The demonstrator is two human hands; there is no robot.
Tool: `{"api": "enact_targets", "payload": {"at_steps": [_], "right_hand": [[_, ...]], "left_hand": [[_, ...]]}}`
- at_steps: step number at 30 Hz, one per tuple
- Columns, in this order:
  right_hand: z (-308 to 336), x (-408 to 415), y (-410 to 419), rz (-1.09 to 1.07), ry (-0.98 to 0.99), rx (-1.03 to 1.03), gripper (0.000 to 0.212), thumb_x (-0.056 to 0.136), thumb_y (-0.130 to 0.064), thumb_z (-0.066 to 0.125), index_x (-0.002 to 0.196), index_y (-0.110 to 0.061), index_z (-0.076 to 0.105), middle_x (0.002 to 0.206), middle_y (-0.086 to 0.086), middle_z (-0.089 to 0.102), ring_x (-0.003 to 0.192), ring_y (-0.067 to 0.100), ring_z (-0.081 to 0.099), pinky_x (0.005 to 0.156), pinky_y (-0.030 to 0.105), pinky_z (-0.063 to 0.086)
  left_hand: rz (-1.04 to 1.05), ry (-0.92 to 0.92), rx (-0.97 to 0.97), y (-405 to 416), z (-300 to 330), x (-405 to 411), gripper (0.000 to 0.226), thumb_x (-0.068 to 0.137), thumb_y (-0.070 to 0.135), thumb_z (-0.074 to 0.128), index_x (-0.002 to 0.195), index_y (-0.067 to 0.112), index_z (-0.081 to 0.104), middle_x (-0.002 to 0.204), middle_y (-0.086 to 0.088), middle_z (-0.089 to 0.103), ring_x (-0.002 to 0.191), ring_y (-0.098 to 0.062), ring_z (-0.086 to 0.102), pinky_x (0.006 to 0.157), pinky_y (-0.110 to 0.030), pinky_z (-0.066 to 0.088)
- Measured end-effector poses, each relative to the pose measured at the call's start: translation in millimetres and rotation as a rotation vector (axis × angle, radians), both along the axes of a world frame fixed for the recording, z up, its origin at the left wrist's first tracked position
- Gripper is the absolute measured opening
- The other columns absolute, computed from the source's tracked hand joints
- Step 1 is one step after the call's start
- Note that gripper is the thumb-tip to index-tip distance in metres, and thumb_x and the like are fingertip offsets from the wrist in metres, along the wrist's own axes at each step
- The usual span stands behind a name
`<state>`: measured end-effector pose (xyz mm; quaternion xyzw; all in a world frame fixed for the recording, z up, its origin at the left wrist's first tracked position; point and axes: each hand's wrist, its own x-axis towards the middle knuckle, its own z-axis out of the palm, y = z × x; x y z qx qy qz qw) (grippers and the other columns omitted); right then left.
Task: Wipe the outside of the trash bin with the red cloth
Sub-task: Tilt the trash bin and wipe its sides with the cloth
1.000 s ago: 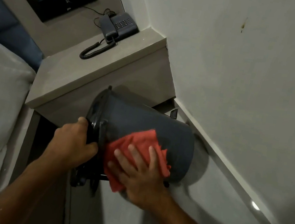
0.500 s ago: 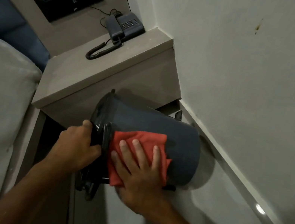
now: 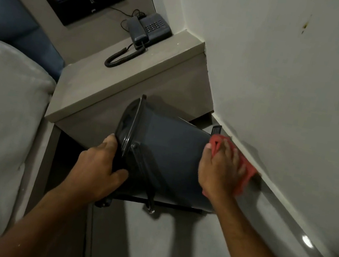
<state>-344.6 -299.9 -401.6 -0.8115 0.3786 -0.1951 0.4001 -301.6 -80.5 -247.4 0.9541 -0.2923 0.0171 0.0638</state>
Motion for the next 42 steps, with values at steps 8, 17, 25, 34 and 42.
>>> {"api": "enact_targets", "payload": {"at_steps": [8,17,25,34,42], "right_hand": [[48.5,-4.1,51.4,0.336,-0.517,-0.154,0.056,0.1,-0.052,0.033,0.153,-0.032,0.033,0.16,-0.005,0.038,0.149,0.013,0.024,0.119,0.033,0.01],[-16.0,-9.8,-25.0,0.066,-0.033,0.04,0.059,0.101,-0.045,0.031,0.145,-0.009,0.048,0.147,0.016,0.052,0.137,0.034,0.044,0.116,0.045,0.029],[55.5,7.8,37.2,0.455,-0.567,-0.082,0.053,0.101,-0.045,0.037,0.15,-0.025,0.04,0.155,0.001,0.045,0.145,0.018,0.033,0.119,0.038,0.02],[-16.4,-10.0,-25.1,0.095,-0.035,-0.126,0.06,0.097,-0.046,0.032,0.141,-0.009,0.051,0.137,0.021,0.058,0.126,0.04,0.052,0.108,0.052,0.039],[-34.4,-30.7,45.8,0.813,-0.464,-0.988,0.056,0.087,-0.023,0.051,0.143,-0.024,0.053,0.157,0.001,0.04,0.145,0.033,0.035,0.115,0.055,0.03]], "left_hand": [[-0.149,-0.098,0.109,-20.0,1.6,-7.4,0.071,0.076,0.037,0.07,0.13,0.006,0.036,0.095,-0.003,0.062,0.067,-0.014,0.059,0.057,-0.019,0.044],[-0.074,-0.111,0.081,-9.1,7.6,-4.0,0.043,0.075,0.034,0.071,0.103,0.016,0.043,0.076,0.006,0.056,0.057,-0.006,0.049,0.056,-0.024,0.039],[-0.118,-0.156,0.128,-22.9,6.1,-10.2,0.07,0.075,0.038,0.068,0.128,0.001,0.041,0.09,-0.004,0.057,0.067,-0.018,0.05,0.069,-0.036,0.047],[-0.048,-0.151,0.086,-24.1,10.1,-3.2,0.045,0.076,0.039,0.065,0.104,0.008,0.047,0.079,-0.003,0.059,0.066,-0.024,0.059,0.069,-0.038,0.05],[0.095,-0.068,0.146,-11.9,9.3,15.5,0.041,0.073,0.045,0.068,0.085,0.012,0.047,0.068,0.0,0.053,0.058,-0.017,0.052,0.051,-0.028,0.036]]}}
